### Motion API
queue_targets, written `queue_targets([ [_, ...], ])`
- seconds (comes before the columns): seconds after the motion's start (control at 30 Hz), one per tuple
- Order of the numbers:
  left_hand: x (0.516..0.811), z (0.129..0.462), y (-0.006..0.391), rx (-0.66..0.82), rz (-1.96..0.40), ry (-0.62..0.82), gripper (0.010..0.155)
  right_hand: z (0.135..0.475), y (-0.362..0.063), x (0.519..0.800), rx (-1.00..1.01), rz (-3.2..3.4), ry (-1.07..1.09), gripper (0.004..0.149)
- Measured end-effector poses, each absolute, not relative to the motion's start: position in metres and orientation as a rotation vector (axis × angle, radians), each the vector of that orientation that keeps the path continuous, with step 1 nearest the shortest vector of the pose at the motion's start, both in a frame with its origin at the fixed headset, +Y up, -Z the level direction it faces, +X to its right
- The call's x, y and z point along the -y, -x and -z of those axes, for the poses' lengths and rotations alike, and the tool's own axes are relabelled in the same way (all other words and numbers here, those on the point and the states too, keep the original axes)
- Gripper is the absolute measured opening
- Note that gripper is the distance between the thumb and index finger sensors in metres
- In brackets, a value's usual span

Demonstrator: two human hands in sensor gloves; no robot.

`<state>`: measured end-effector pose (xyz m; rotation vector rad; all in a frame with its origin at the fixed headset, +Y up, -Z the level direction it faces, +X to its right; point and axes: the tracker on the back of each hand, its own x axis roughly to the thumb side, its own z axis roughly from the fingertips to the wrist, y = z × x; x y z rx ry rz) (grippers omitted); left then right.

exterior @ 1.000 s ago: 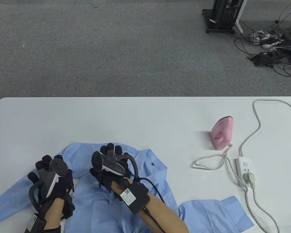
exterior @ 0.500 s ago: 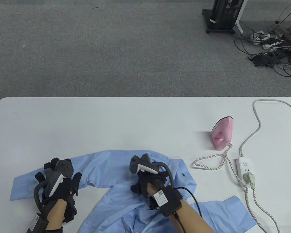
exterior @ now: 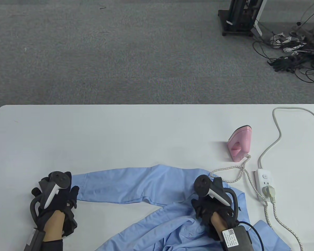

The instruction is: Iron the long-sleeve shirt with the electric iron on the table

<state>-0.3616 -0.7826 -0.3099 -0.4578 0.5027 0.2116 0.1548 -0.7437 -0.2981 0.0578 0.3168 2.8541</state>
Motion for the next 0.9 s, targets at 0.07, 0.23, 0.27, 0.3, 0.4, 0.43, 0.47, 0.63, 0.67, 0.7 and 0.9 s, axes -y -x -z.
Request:
queue_targets([
  [0.07,0.784,0.314,0.359,-0.501,-0.185,0.466,0.067,0.299,-0.149,0.744,-0.141,-2.841,-0.044,0.083],
  [0.23,0.793,0.321,0.355,-0.509,-0.105,0.519,0.064,0.318,-0.133,0.764,-0.319,-2.926,-0.018,0.09],
  [0.27,0.796,0.321,0.354,-0.504,-0.098,0.547,0.064,0.324,-0.13,0.774,-0.421,-2.949,-0.005,0.09],
  [0.3,0.797,0.321,0.353,-0.505,-0.098,0.558,0.064,0.328,-0.13,0.785,-0.555,-2.97,0.022,0.092],
  [0.4,0.797,0.321,0.355,-0.511,-0.105,0.54,0.063,0.329,-0.135,0.796,-0.853,-2.973,0.023,0.091],
  [0.43,0.797,0.32,0.357,-0.516,-0.109,0.549,0.063,0.327,-0.139,0.794,-0.782,-2.971,0.031,0.091],
  [0.47,0.798,0.319,0.36,-0.52,-0.124,0.557,0.063,0.325,-0.145,0.793,-0.713,-2.986,0.047,0.09],
  [0.63,0.805,0.315,0.374,-0.506,-0.288,0.597,0.059,0.32,-0.175,0.794,-0.898,-2.861,0.046,0.091],
  [0.67,0.805,0.315,0.373,-0.508,-0.294,0.605,0.059,0.32,-0.177,0.794,-0.903,-2.851,0.05,0.091],
  [0.7,0.803,0.314,0.37,-0.508,-0.286,0.6,0.06,0.321,-0.18,0.794,-0.915,-2.842,0.05,0.091],
  [0.9,0.799,0.312,0.355,-0.453,-0.195,0.58,0.061,0.321,-0.192,0.792,-0.959,-2.835,0.105,0.09],
])
